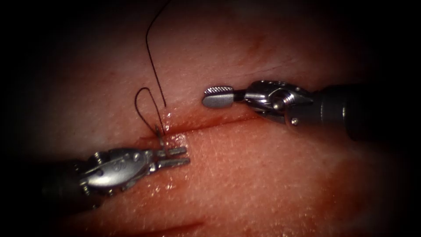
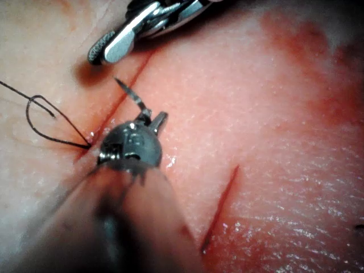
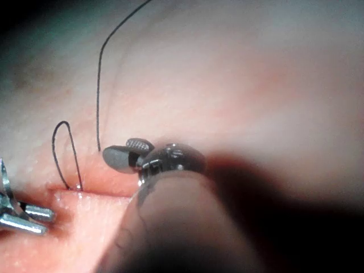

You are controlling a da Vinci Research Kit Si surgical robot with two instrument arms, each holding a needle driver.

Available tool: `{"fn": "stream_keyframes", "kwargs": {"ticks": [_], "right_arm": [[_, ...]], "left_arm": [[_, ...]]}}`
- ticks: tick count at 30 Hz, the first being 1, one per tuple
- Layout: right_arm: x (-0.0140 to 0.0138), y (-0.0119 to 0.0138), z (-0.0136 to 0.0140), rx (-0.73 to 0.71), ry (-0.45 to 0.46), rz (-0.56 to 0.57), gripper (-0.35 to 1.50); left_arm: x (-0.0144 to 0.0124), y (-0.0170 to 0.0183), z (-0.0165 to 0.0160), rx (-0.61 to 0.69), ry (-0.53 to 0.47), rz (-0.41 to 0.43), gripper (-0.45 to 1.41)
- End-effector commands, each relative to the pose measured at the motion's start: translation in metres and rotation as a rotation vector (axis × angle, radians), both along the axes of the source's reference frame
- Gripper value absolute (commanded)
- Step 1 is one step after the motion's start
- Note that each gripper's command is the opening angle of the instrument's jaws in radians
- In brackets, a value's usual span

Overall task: Wound Closure
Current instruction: Pull the needle the remaining distance with left jaws

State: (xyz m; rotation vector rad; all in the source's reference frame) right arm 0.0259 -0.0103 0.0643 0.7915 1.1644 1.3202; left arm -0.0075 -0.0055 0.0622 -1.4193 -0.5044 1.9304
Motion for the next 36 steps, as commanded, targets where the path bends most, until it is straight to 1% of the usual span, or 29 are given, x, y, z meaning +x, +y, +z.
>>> {"fn": "stream_keyframes", "kwargs": {"ticks": [1, 4, 9, 11, 12, 13, 14, 16, 17, 19, 20, 21, 25, 26, 28, 29, 31, 34, 36], "right_arm": [[0.0007, 0.0002, 0.0003, -0.001, 0.004, -0.002, 0.04], [0.0007, 0.0002, 0.0003, 0.004, 0.008, -0.003, 0.04], [0.0008, 0.0000, 0.0002, 0.004, 0.030, -0.022, 0.07], [0.0009, -0.0003, -0.0001, -0.007, 0.042, -0.036, 0.31], [0.0009, -0.0004, -0.0003, -0.047, 0.039, -0.048, 0.44], [0.0011, -0.0007, -0.0005, -0.098, 0.035, -0.064, 0.76], [0.0012, -0.0009, -0.0008, -0.144, 0.030, -0.076, 0.94], [0.0015, -0.0016, -0.0015, -0.264, 0.015, -0.112, 1.11], [0.0016, -0.0020, -0.0018, -0.303, 0.008, -0.131, 1.13], [0.0018, -0.0027, -0.0025, -0.362, -0.008, -0.176, 1.13], [0.0020, -0.0032, -0.0030, -0.416, -0.021, -0.207, 1.13], [0.0021, -0.0035, -0.0033, -0.437, -0.026, -0.221, 1.13], [0.0027, -0.0046, -0.0046, -0.570, -0.035, -0.259, 1.20], [0.0029, -0.0049, -0.0049, -0.599, -0.035, -0.273, 1.20], [0.0032, -0.0055, -0.0051, -0.652, -0.037, -0.306, 1.15], [0.0038, -0.0061, -0.0050, -0.709, -0.053, -0.347, 1.08], [0.0046, -0.0067, -0.0045, -0.741, -0.070, -0.367, 1.06], [0.0057, -0.0075, -0.0038, -0.760, -0.085, -0.380, 1.06], [0.0065, -0.0078, -0.0032, -0.771, -0.094, -0.381, 1.03]], "left_arm": [[-0.0004, 0.0002, 0.0002, 0.044, -0.025, -0.007, -0.45], [0.0001, 0.0005, -0.0011, 0.140, -0.134, -0.008, -0.45], [0.0008, 0.0009, -0.0035, 0.225, -0.260, 0.007, -0.45], [0.0010, 0.0011, -0.0047, 0.246, -0.321, 0.008, -0.45], [0.0011, 0.0011, -0.0052, 0.253, -0.343, 0.012, -0.45], [0.0011, 0.0011, -0.0059, 0.255, -0.364, 0.020, -0.45], [0.0012, 0.0011, -0.0066, 0.258, -0.379, 0.031, -0.45], [0.0014, 0.0011, -0.0080, 0.263, -0.415, 0.041, -0.45], [0.0015, 0.0011, -0.0087, 0.259, -0.433, 0.048, -0.45], [0.0017, 0.0011, -0.0101, 0.170, -0.455, 0.074, -0.45], [0.0019, 0.0011, -0.0110, 0.115, -0.446, 0.079, -0.45], [0.0020, 0.0011, -0.0116, 0.057, -0.428, 0.078, -0.45], [0.0026, 0.0012, -0.0143, -0.209, -0.311, 0.078, -0.45], [0.0028, 0.0013, -0.0150, -0.303, -0.251, 0.079, -0.45], [0.0033, 0.0014, -0.0160, -0.421, -0.152, 0.081, -0.45], [0.0038, 0.0018, -0.0171, -0.554, -0.025, 0.091, -0.45], [0.0043, 0.0022, -0.0180, -0.650, 0.066, 0.116, -0.45], [0.0051, 0.0028, -0.0192, -0.747, 0.122, 0.102, -0.45], [0.0057, 0.0033, -0.0199, -0.835, 0.195, 0.095, -0.45]]}}
